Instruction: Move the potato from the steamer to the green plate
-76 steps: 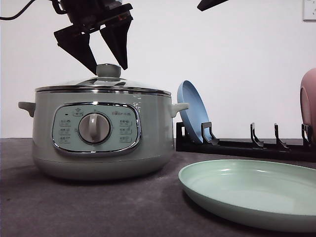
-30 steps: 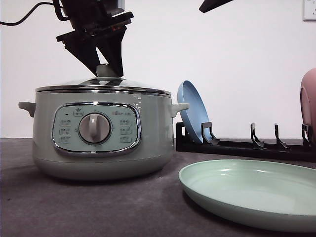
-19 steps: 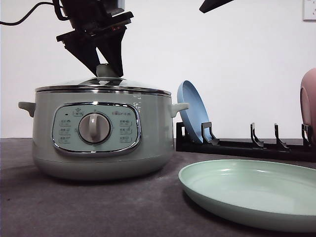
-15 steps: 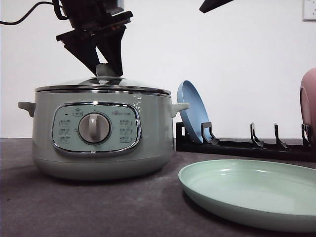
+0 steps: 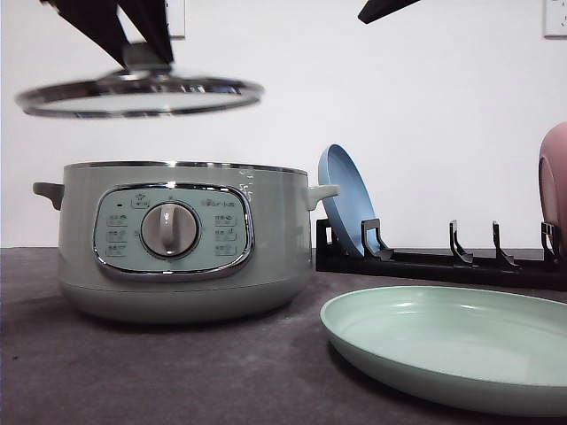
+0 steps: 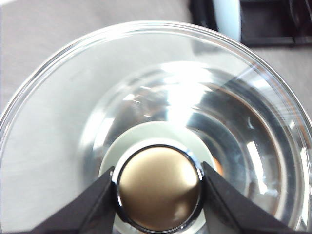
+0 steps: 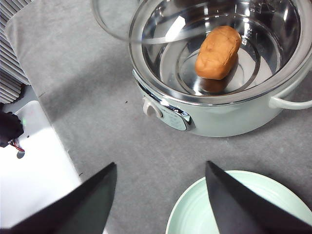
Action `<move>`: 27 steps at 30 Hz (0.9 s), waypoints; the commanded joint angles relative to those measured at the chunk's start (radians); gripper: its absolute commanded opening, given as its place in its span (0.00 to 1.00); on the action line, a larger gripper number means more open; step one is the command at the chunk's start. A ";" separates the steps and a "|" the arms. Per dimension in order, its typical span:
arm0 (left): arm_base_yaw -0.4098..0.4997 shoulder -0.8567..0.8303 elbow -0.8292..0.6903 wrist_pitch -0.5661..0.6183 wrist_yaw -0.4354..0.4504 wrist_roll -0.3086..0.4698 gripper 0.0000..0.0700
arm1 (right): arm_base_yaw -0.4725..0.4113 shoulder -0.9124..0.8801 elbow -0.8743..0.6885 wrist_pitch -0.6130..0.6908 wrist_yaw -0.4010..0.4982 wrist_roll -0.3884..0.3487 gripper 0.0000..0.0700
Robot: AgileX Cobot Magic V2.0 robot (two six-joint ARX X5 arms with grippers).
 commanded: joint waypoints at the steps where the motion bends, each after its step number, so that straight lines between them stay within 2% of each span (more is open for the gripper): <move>1: 0.020 -0.039 0.029 0.027 -0.027 -0.001 0.01 | 0.005 0.012 0.015 0.008 0.002 -0.006 0.51; 4: 0.072 -0.081 0.029 0.019 -0.054 0.003 0.01 | 0.005 0.012 0.015 0.008 0.002 0.000 0.51; 13: 0.234 -0.145 0.029 -0.017 -0.056 0.003 0.01 | 0.005 0.012 0.015 0.008 0.004 0.007 0.51; 21: 0.300 -0.146 0.029 -0.041 -0.055 0.000 0.01 | 0.007 0.014 0.015 0.010 0.027 0.028 0.52; 25: 0.302 -0.146 0.029 -0.040 -0.055 0.000 0.01 | 0.007 0.028 0.016 0.035 0.026 0.061 0.70; 27: 0.302 -0.146 0.029 -0.040 -0.055 0.000 0.01 | 0.007 0.040 0.016 0.064 0.027 0.070 0.71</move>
